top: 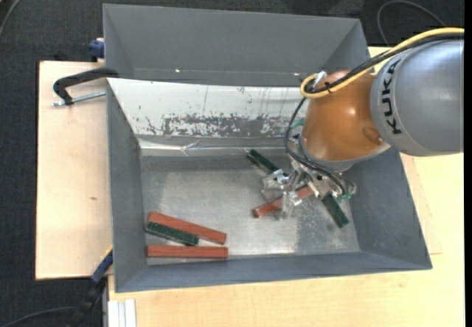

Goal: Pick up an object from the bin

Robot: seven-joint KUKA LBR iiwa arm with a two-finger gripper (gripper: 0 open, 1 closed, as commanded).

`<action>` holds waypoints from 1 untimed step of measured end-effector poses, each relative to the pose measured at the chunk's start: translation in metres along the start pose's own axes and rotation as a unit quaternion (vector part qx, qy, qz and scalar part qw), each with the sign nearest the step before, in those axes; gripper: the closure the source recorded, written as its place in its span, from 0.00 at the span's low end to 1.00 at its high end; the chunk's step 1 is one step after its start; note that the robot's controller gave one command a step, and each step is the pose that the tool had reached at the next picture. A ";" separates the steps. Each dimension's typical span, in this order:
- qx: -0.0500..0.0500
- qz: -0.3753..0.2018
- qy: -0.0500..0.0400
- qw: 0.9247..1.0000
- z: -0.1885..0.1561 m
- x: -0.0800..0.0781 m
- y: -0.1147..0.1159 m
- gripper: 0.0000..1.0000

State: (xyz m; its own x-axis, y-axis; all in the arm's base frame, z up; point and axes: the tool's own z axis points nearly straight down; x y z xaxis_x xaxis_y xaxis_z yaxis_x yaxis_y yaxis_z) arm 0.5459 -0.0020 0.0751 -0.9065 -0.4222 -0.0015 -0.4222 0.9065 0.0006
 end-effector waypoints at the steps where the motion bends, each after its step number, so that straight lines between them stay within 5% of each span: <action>1: 0.002 0.008 -0.007 1.000 -0.145 -0.032 0.037 1.00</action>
Offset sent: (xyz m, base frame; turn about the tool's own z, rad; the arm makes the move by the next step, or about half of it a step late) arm 0.0103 0.0440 0.1391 0.0177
